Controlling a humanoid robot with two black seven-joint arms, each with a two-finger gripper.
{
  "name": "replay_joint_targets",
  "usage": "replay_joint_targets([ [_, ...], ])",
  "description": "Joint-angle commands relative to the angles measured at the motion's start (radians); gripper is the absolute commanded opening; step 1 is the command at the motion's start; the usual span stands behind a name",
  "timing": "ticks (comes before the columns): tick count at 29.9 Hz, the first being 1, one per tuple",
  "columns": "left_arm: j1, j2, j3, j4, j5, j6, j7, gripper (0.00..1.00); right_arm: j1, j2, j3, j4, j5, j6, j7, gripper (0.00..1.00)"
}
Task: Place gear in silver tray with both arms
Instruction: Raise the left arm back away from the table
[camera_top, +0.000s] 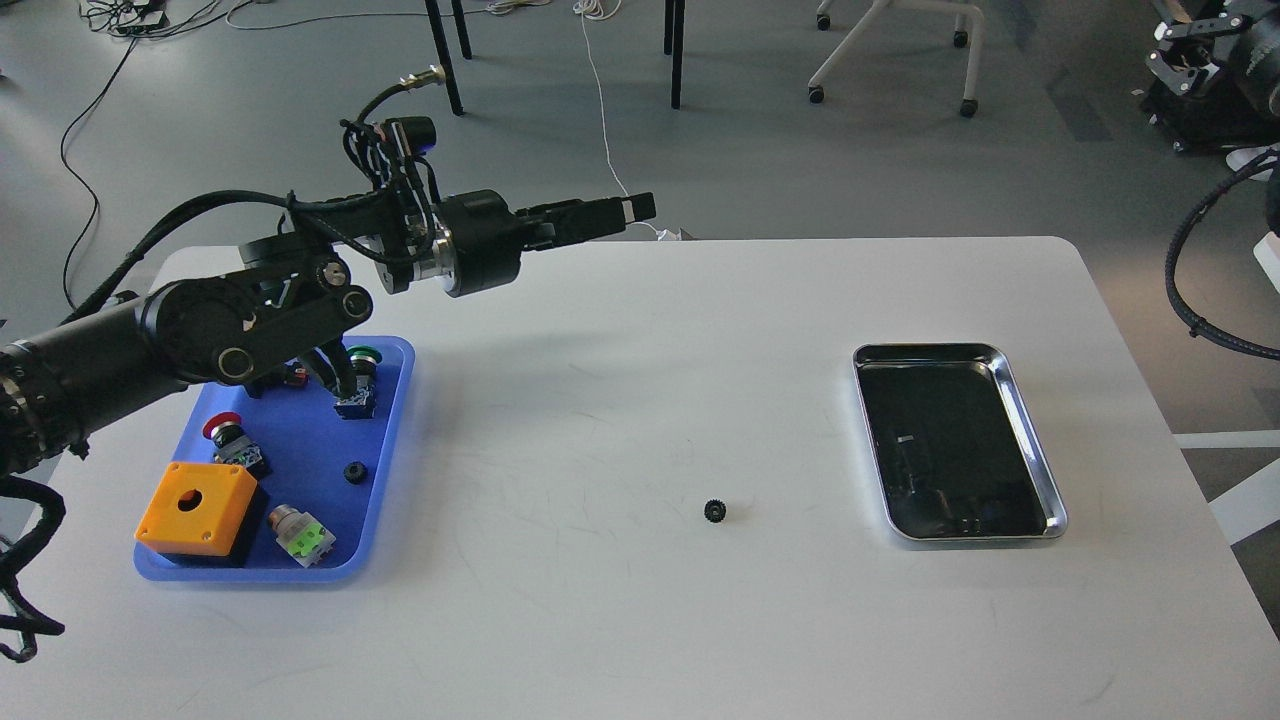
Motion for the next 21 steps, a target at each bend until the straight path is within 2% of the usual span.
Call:
replay_joint_targets([
  [1, 0.035, 0.101, -0.002, -0.002, -0.264, -0.071, 0.000, 0.97, 0.118, 0.032, -0.083, 0.065, -0.122, 0.000, -0.001, 1.00],
  [7, 0.121, 0.231, -0.008, 0.000, -0.568, -0.128, 0.000, 0.98, 0.183, 0.189, -0.098, 0.099, -0.355, 0.000, -0.001, 1.00],
  [12, 0.162, 0.294, -0.065, -0.002, -0.829, -0.237, 0.000, 0.98, 0.202, 0.359, -0.126, 0.107, -0.628, 0.000, 0.001, 1.00],
  [16, 0.182, 0.320, -0.135, -0.003, -1.010, -0.251, 0.000, 0.98, 0.253, 0.465, -0.289, 0.140, -0.699, 0.000, 0.013, 1.00],
  [21, 0.188, 0.334, -0.174, -0.003, -1.052, -0.254, 0.021, 0.98, 0.298, 0.465, -0.538, 0.223, -0.730, 0.000, 0.047, 0.99],
])
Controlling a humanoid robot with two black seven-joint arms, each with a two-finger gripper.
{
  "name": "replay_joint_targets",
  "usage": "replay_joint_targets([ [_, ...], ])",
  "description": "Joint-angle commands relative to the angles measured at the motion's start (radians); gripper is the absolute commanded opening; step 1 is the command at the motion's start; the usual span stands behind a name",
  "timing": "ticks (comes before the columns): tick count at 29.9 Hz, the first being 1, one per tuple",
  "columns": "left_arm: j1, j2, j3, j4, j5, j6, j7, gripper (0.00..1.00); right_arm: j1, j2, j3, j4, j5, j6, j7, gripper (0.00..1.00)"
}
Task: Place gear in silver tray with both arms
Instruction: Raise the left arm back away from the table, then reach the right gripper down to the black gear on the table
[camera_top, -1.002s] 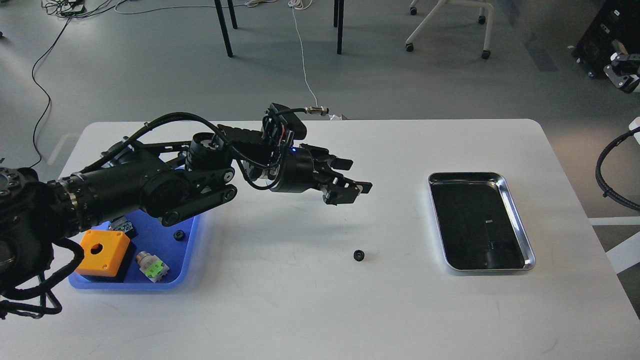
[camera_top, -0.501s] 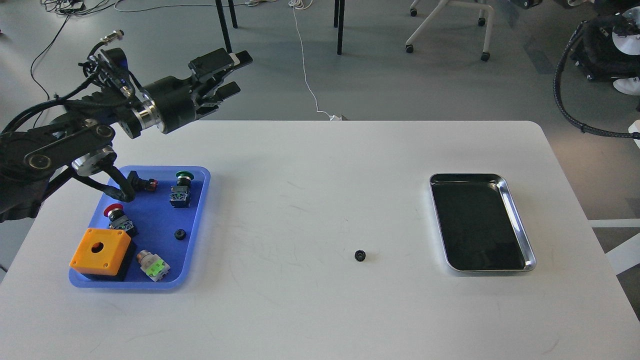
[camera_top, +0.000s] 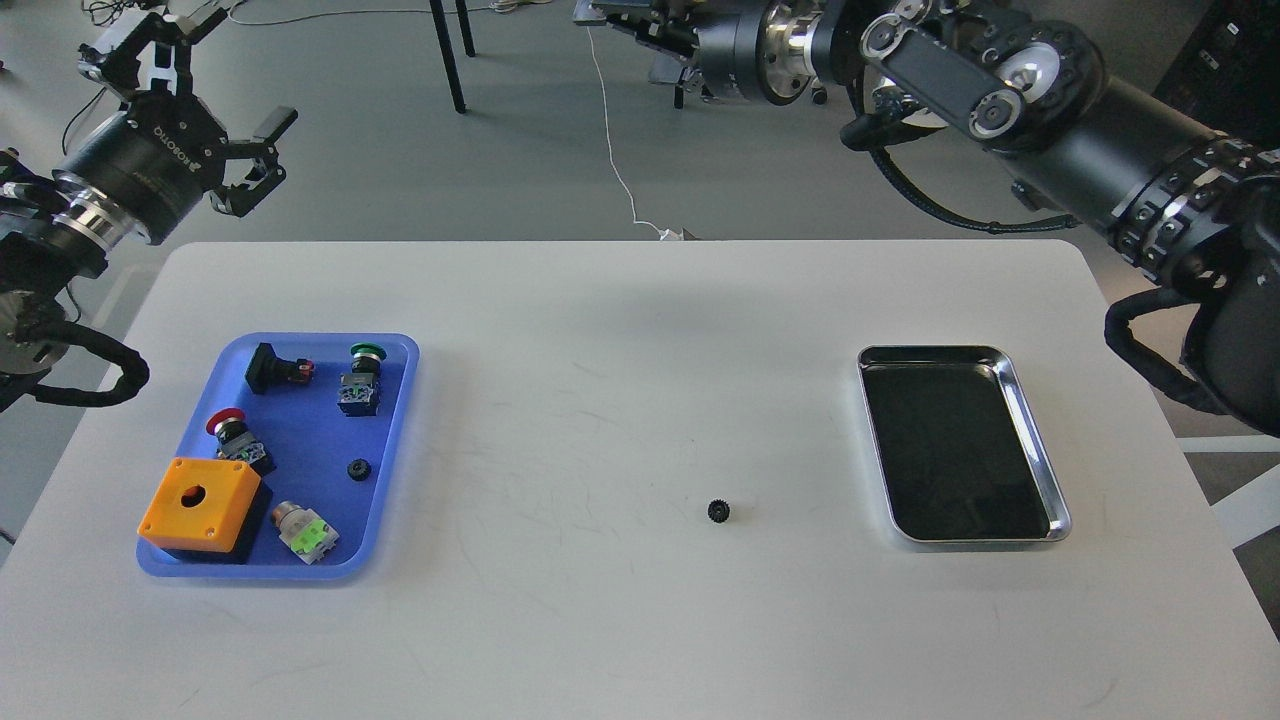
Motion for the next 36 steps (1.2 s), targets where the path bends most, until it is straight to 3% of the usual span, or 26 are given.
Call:
replay_joint_targets([
  [1, 0.002, 0.004, -0.018, 0.000, -0.016, -0.006, 0.009, 0.98, 0.026, 0.004, -0.152, 0.075, -0.045, 0.000, 0.036, 0.99],
  [7, 0.002, 0.006, -0.050, 0.003, -0.018, -0.006, 0.012, 0.98, 0.050, 0.004, -0.337, 0.282, -0.328, 0.000, 0.146, 0.98],
  [13, 0.002, -0.005, -0.096, 0.089, -0.027, -0.005, 0.058, 0.98, 0.049, 0.004, -0.406, 0.457, -0.407, 0.000, 0.151, 0.98],
  [17, 0.000, -0.003, -0.116, 0.118, -0.022, -0.009, 0.058, 0.98, 0.025, 0.004, -0.513, 0.542, -0.425, 0.000, 0.156, 0.96],
  [20, 0.000, 0.004, -0.117, 0.118, -0.021, -0.015, 0.058, 0.98, -0.010, 0.004, -0.553, 0.545, -0.471, 0.000, 0.174, 0.95],
  [32, 0.016, 0.001, -0.116, 0.119, -0.024, -0.015, 0.058, 0.98, -0.087, 0.004, -0.567, 0.481, -0.568, 0.000, 0.174, 0.85],
  [36, 0.019, -0.002, -0.116, 0.119, -0.022, -0.015, 0.058, 0.98, -0.087, 0.004, -0.567, 0.481, -0.565, 0.000, 0.202, 0.77],
])
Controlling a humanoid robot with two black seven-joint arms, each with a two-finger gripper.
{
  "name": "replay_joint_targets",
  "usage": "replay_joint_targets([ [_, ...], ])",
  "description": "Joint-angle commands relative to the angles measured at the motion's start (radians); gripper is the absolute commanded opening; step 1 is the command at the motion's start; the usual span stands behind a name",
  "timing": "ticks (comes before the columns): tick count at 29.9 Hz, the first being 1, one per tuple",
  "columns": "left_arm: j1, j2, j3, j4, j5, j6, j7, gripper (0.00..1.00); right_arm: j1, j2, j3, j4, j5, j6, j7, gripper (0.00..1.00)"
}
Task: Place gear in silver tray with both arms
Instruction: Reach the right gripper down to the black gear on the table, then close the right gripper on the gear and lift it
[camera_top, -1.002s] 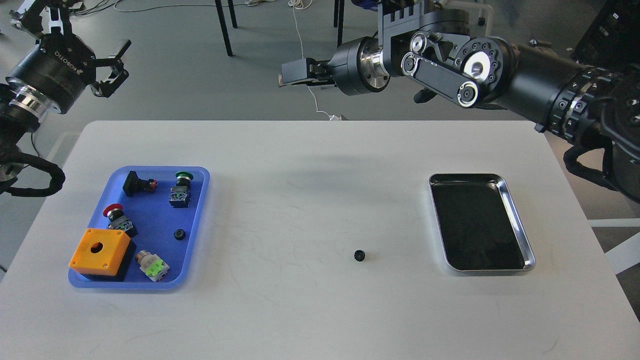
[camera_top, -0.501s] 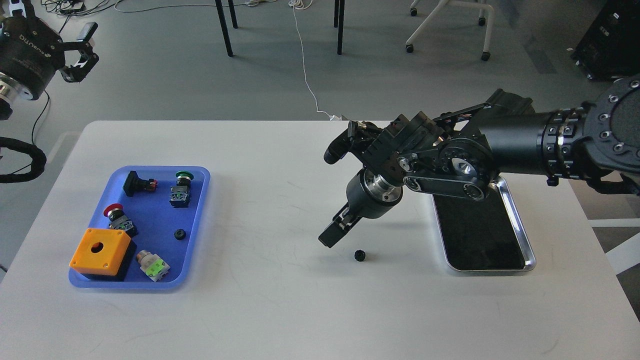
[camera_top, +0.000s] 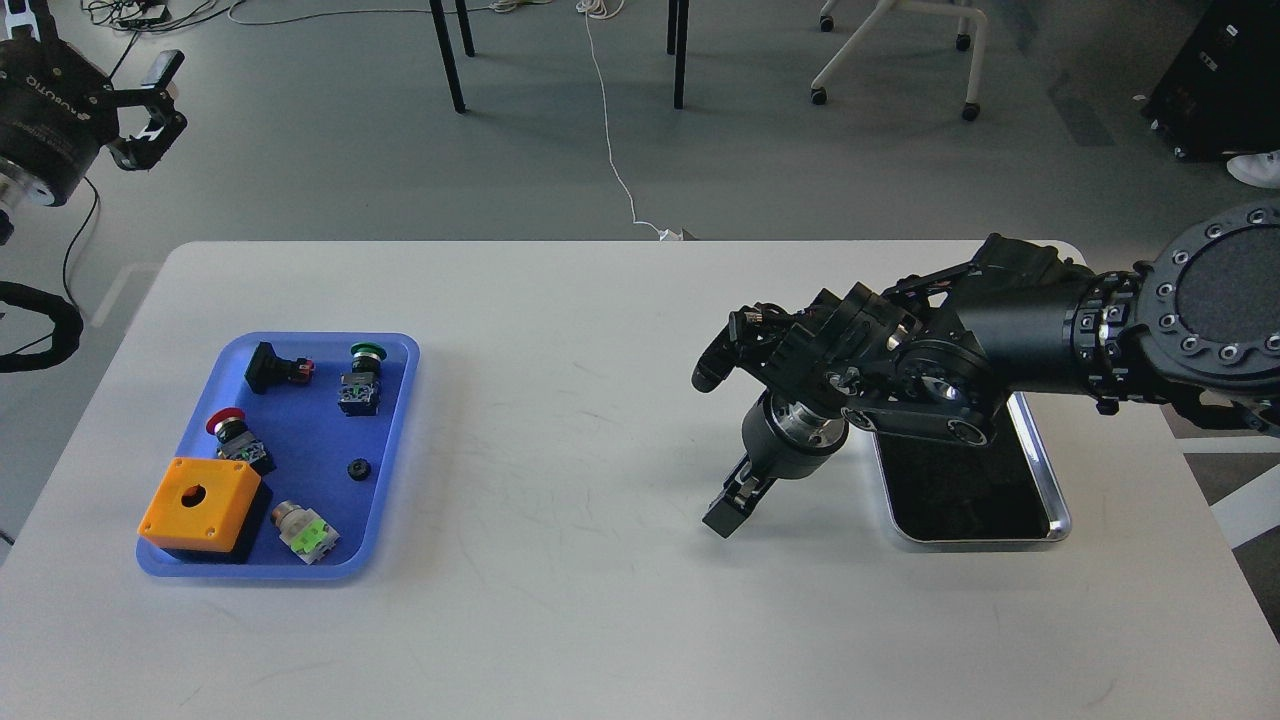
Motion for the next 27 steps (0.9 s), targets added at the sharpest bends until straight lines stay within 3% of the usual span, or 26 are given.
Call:
replay_joint_targets([
  [1, 0.004, -0.003, 0.000, 0.000, 0.001, 0.000, 0.000, 0.98, -0.001, 0.000, 0.002, -0.001, 0.004, 0.000, 0.037, 0.74],
  [9, 0.009, -0.006, 0.000, 0.000, 0.003, 0.000, 0.000, 0.98, -0.013, 0.000, 0.004, 0.010, -0.007, 0.000, 0.047, 0.65],
  [18, 0.009, -0.006, 0.000, 0.000, 0.000, 0.000, -0.002, 0.98, -0.021, 0.000, 0.005, 0.010, -0.012, 0.000, 0.044, 0.64],
  [27, 0.016, -0.006, 0.000, 0.000, -0.002, 0.000, -0.008, 0.98, -0.041, 0.000, 0.001, 0.003, -0.013, -0.056, 0.045, 0.50],
])
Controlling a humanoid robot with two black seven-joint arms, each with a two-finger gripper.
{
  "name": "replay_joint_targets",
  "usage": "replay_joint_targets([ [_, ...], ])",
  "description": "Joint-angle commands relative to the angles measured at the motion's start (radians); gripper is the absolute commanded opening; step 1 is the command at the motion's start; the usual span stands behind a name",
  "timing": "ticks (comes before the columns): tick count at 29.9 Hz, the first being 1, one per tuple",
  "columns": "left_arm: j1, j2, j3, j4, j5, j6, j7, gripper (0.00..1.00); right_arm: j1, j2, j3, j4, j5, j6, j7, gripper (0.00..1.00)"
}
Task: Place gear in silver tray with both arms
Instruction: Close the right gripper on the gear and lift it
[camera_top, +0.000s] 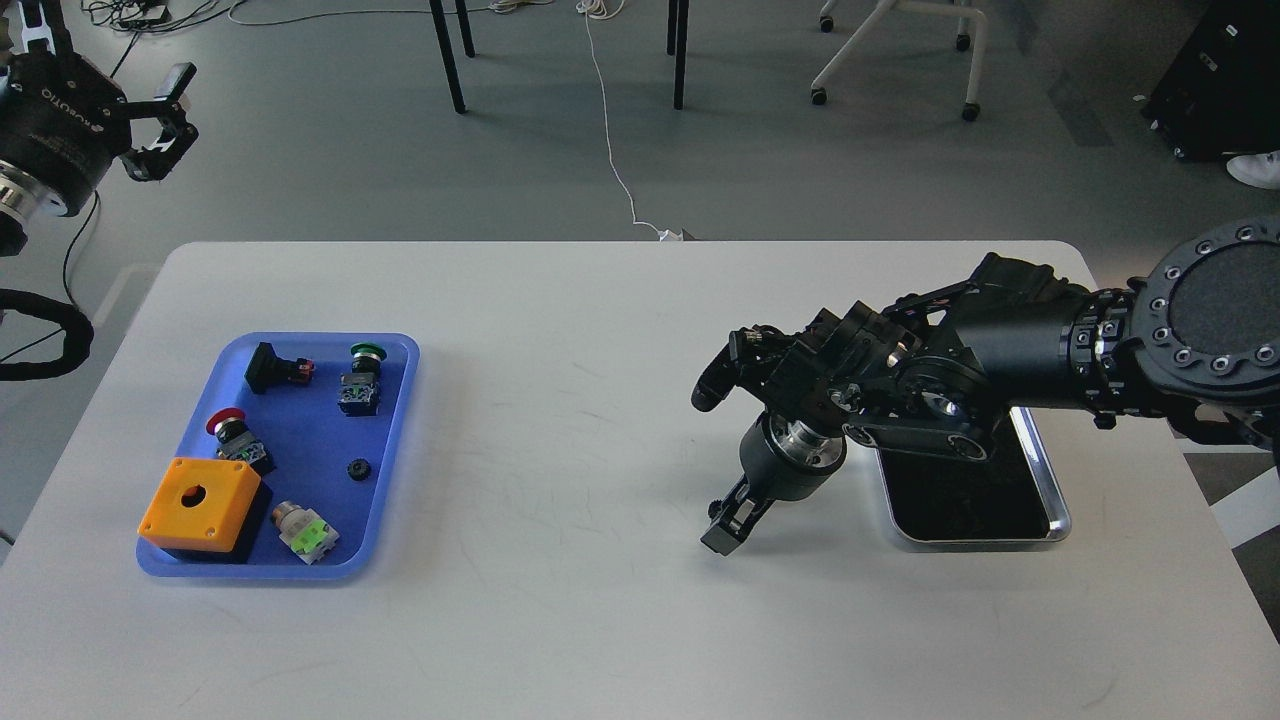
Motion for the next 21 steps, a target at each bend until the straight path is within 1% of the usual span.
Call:
replay_joint_targets([
  [1, 0.003, 0.000, 0.000, 0.002, 0.000, 0.000, -0.006, 0.98, -0.008, 0.001, -0.002, -0.003, 0.000, -0.034, 0.001, 0.49],
  [7, 0.014, 0.000, 0.000, 0.002, 0.002, 0.000, -0.007, 0.98, -0.017, 0.001, 0.001, -0.032, 0.000, -0.036, -0.001, 0.49],
  [14, 0.014, 0.002, -0.002, 0.000, 0.002, 0.000, -0.006, 0.98, -0.018, 0.001, 0.002, -0.030, 0.001, -0.036, 0.001, 0.48],
  [19, 0.014, 0.002, 0.000, 0.000, 0.002, 0.000, -0.006, 0.98, -0.017, 0.001, 0.002, -0.029, 0.001, -0.036, 0.004, 0.35],
  [21, 0.014, 0.003, 0.000, 0.000, 0.002, 0.000, -0.004, 0.98, -0.017, 0.001, 0.002, -0.027, 0.001, -0.036, 0.005, 0.33],
])
